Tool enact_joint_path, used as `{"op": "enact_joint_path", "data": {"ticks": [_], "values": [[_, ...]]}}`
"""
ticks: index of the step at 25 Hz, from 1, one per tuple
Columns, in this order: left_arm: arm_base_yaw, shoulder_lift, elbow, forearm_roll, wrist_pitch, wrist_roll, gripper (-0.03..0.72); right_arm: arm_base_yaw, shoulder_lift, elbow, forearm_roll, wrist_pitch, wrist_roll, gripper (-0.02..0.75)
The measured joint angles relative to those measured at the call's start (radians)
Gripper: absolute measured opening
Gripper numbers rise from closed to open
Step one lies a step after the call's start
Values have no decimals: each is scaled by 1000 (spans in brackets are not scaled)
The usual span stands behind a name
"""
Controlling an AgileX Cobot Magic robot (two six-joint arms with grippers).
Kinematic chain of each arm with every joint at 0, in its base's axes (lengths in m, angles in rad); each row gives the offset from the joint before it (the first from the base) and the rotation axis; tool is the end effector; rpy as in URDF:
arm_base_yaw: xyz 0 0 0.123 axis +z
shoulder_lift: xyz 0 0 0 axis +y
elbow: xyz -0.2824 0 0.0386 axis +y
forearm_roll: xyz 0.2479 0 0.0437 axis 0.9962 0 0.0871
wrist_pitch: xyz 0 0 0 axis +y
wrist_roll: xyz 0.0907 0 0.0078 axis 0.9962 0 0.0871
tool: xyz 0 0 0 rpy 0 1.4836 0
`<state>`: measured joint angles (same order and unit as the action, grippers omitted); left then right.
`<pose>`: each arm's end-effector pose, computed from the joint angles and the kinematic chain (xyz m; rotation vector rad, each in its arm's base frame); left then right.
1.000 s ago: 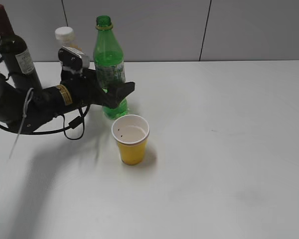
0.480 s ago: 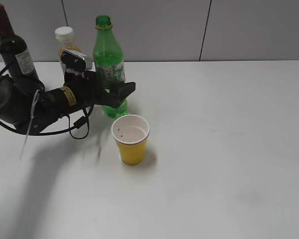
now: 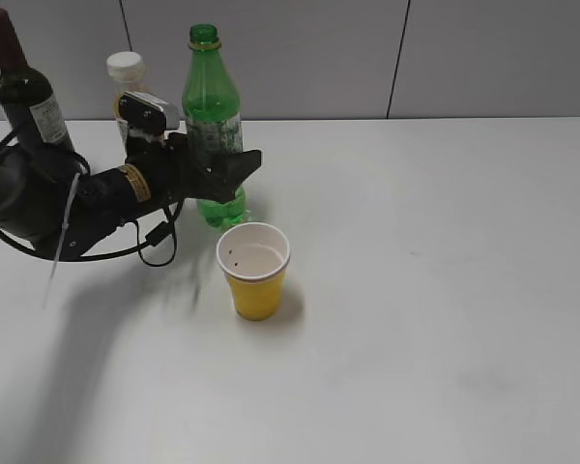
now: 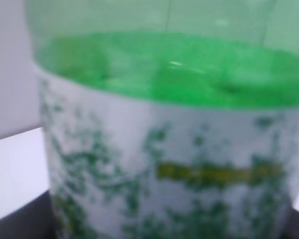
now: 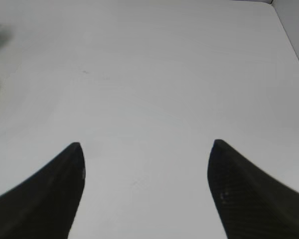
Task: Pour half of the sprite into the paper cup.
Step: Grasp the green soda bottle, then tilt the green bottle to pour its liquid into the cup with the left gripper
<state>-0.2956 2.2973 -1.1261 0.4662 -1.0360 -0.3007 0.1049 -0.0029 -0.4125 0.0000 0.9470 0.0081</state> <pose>0.4075 -0.1609 0.0887 0.5065 1.6186 -0.5903 0.0088 0.0009 0.2616 -0.0975 2.0136 0.0719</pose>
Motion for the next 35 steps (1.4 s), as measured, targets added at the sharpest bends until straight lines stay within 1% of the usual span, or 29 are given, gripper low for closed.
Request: {"op": "enact_joint_path", "data": {"ticks": [2,3,8,13,21,27,30,35], "values": [[0,2,-1,-2,0,0,452,0,0,0,0,0,0,574],[0,2,-1,-3,-2,0,439,0,0,0,0,0,0,574],[0,2,-1,-12,-2,-1,439,0,0,0,0,0,0,573],[0,-5,17,-60,-3,0,439,0,0,0,0,0,0,573],[2,-85,122,-91,30,3,439,0,0,0,0,0,0,573],[4,-202,217,-138,36,103,438,0,0,0,0,0,0,573],[8,-266,276,-172,34,131,438,0,0,0,0,0,0,573],[9,-374,393,-238,37,225,438,0,0,0,0,0,0,573]]}}
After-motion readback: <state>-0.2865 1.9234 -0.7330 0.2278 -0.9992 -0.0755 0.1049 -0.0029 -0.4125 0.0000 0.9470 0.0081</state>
